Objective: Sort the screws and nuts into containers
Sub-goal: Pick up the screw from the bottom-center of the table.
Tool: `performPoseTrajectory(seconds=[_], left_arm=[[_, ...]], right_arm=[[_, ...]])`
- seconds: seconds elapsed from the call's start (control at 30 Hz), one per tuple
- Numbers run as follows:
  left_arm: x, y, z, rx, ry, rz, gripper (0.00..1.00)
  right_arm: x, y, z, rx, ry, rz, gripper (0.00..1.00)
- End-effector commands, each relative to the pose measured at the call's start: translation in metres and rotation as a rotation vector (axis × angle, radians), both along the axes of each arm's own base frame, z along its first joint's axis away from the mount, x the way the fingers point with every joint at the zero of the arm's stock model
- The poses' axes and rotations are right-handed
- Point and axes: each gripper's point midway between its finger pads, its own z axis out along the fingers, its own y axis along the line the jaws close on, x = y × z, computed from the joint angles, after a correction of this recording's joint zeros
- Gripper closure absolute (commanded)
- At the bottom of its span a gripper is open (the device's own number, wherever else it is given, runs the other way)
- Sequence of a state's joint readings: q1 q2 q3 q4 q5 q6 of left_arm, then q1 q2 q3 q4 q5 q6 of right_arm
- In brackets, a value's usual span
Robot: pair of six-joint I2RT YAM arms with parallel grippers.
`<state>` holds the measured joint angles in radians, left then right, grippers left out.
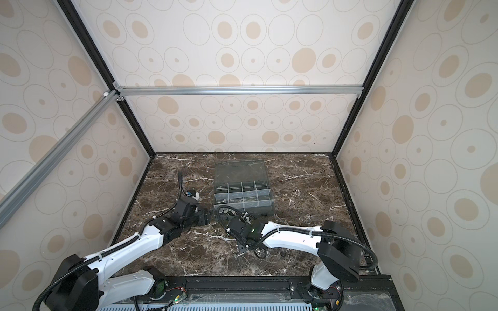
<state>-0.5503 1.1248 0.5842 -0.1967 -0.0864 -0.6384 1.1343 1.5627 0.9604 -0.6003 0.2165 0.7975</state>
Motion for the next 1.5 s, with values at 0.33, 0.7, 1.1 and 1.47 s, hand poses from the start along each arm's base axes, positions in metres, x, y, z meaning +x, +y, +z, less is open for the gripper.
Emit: performPoseTrajectory(seconds=[0.33, 0.7, 1.1, 1.47], left_arm=[[-0.011, 0.007, -0.001, -0.048, -0.017, 0.013, 0.24], [-0.014, 0.006, 0.001, -0.061, -0.033, -0.001, 0.23], [-0.018, 0.007, -0.003, -0.073, -0.028, 0.0, 0.23], [-0.019, 0.007, -0.003, -0.078, -0.026, 0.006, 0.23]], right_arm=[[-0.002, 0.019, -0.013, -0.014, 0.015, -0.075, 0.43], [-0.008, 0.036, -0.021, -0.04, 0.036, -0.058, 0.44], [-0.009, 0.042, -0.027, -0.082, 0.046, -0.032, 0.44], [-0.012, 0.04, -0.038, -0.119, 0.063, -0.02, 0.46]])
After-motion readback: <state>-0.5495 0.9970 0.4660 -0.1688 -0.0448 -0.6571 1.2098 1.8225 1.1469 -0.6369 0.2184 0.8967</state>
